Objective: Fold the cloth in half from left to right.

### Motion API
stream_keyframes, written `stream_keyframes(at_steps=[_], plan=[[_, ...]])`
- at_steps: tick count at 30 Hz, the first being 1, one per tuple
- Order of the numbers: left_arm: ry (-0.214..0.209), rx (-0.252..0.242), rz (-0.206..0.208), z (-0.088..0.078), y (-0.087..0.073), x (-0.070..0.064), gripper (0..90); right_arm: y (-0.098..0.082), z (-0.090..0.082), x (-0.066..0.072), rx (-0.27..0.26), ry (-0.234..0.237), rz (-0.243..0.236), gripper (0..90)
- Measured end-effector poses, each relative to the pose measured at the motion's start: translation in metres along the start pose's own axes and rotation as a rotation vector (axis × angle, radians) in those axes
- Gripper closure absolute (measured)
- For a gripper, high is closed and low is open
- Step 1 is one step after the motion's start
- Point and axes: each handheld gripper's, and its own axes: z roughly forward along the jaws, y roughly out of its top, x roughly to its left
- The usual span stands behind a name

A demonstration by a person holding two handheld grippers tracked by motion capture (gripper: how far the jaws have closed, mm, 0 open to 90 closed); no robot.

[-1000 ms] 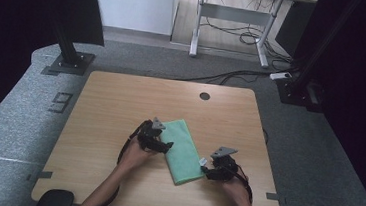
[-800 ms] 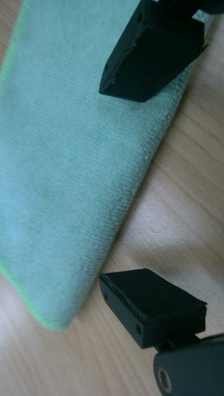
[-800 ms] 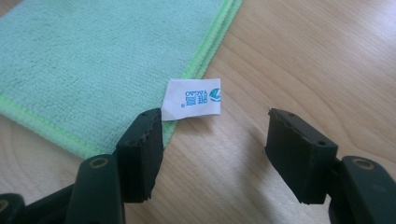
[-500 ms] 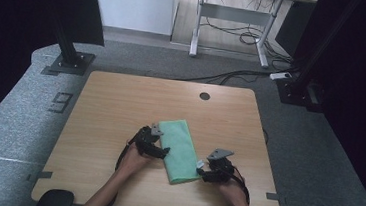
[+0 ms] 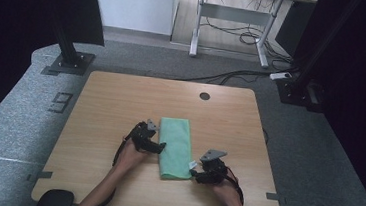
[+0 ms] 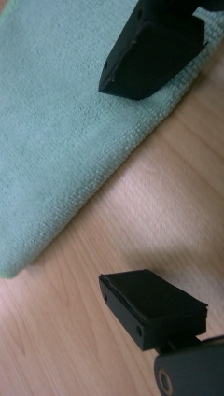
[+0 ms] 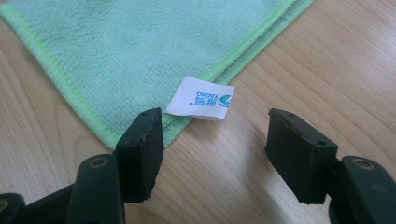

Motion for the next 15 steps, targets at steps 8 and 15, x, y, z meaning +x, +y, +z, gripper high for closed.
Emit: stream_keyframes(at_steps=[8,15], plan=[[0.016,0.001,-0.008,0.002,0.003,0.013,8.4,0.01,0.008,0.009,-0.001,0.005,-0.028,36.3],[0.033,-0.001,-0.022,0.004,0.003,0.022,7.6,0.019,0.016,0.012,-0.002,0.01,-0.032,36.0]])
